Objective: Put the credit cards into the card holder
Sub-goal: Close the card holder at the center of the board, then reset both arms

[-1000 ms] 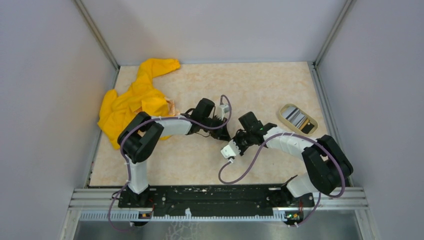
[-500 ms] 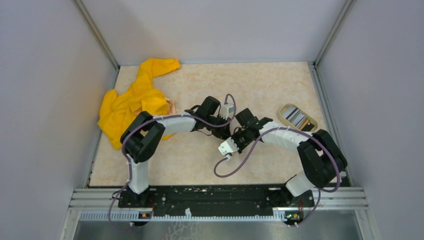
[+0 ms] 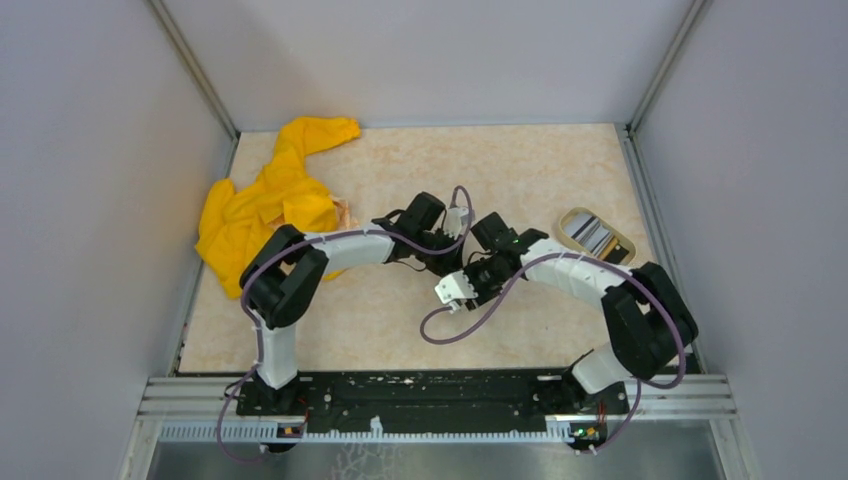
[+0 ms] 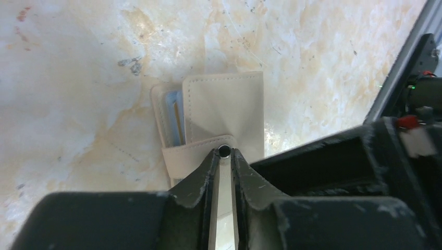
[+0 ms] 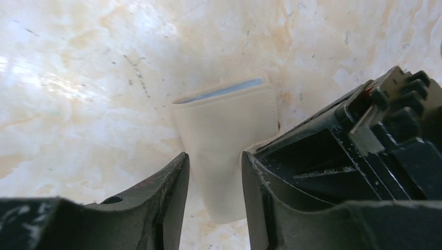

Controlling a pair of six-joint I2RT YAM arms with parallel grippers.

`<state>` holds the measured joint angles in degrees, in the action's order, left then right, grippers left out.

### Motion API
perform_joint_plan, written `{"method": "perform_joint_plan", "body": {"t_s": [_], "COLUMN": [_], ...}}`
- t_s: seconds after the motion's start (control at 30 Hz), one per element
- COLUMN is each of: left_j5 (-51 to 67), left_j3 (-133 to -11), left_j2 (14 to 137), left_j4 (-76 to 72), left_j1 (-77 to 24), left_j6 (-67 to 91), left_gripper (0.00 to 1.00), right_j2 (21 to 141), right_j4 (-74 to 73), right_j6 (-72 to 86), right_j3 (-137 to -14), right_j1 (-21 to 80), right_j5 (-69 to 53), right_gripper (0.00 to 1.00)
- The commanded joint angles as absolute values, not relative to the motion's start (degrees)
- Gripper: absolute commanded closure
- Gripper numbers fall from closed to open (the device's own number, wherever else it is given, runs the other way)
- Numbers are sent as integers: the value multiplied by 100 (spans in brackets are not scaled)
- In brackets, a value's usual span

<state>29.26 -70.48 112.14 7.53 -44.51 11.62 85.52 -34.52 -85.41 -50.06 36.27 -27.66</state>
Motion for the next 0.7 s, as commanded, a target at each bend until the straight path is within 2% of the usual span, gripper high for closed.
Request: {"method": "perform_joint_plan", "body": {"t_s": [0.0, 0.17, 0.23, 0.33, 0.37, 0.4, 0.57, 0.67], "left_j5": [2126, 1623, 1469, 1439, 1451, 1438, 1776, 1788], "left_j3": [-6848, -6048, -5487, -4488, -4179, -3924, -2970, -3034], "left_j2": [10626, 9152, 8474, 7406, 7081, 6716, 4962, 4089], "left_j4": [183, -920, -1398, -2250, -2455, -2589, -2694, -1924], "left_j1": [-4431, -4342, -4322, -4232, -4183, -4127, -3957, -3956], "left_j6": [1290, 1318, 1331, 1437, 1533, 1693, 2462, 2665], "left_gripper": [78, 65, 55, 26, 12, 3, 1, 1], "right_j2": [7856, 6692, 6133, 5345, 5135, 5006, 4851, 5002], "right_j4": [-4272, -4164, -3875, -3342, -3141, -2899, -2395, -2655], "right_j6": [-8177, -7037, -6355, -5211, -4779, -4267, -2094, -1788], "right_j3": [-5542, -5348, -5168, -4997, -4990, -5034, -5545, -6102], "right_j1": [3723, 3593, 3409, 2829, 2616, 2452, 2107, 2066], "right_j5": [-3320, -3218, -3147, -3161, -3075, -2894, -1769, -1527], "right_gripper": [54, 41, 29, 5, 2, 1, 2, 2]}}
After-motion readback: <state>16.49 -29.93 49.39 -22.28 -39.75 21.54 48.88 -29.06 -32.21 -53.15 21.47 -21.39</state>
